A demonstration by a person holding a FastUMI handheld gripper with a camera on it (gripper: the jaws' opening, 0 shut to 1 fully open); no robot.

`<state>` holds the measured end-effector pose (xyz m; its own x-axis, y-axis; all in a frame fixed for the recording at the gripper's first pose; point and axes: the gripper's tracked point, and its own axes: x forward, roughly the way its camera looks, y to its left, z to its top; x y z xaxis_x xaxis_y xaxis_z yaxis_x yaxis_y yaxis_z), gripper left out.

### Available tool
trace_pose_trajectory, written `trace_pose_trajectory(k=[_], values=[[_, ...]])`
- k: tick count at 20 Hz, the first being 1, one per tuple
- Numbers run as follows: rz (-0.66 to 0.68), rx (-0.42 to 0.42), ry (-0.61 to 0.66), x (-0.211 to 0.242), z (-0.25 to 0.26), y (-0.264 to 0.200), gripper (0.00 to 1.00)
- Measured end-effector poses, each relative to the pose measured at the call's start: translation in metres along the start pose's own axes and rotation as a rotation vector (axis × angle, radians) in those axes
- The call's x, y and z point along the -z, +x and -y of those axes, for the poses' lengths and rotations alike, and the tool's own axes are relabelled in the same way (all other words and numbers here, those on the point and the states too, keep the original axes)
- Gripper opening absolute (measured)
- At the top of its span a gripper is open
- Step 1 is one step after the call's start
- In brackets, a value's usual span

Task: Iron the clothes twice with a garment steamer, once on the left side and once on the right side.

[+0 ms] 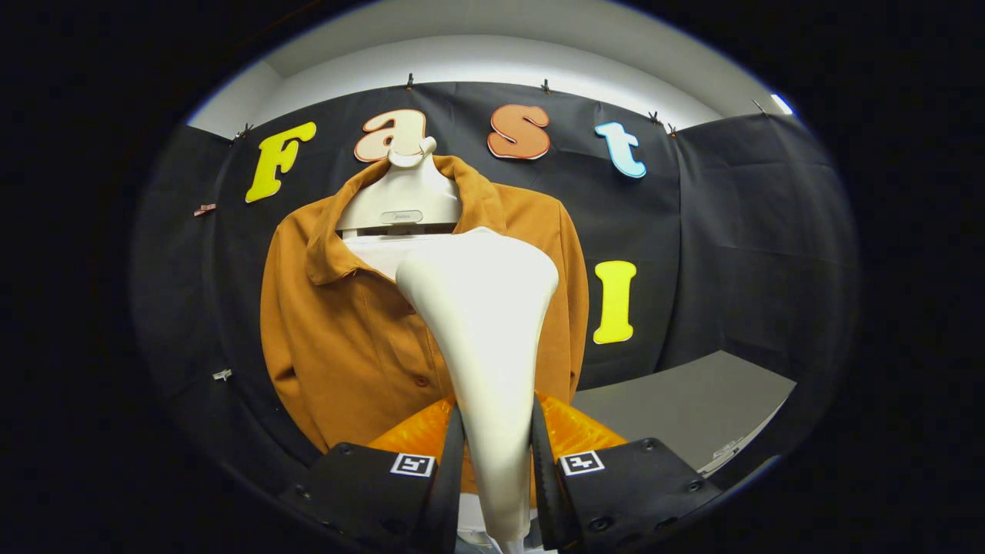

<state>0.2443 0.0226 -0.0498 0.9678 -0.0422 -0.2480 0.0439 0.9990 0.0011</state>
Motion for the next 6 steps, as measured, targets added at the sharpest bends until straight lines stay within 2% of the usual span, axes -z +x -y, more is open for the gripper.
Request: trace_pose_trajectory(k=[6], values=[[-0.006, 0.0, 0.003, 0.0016, -0.0002, 0.0052, 0.44]])
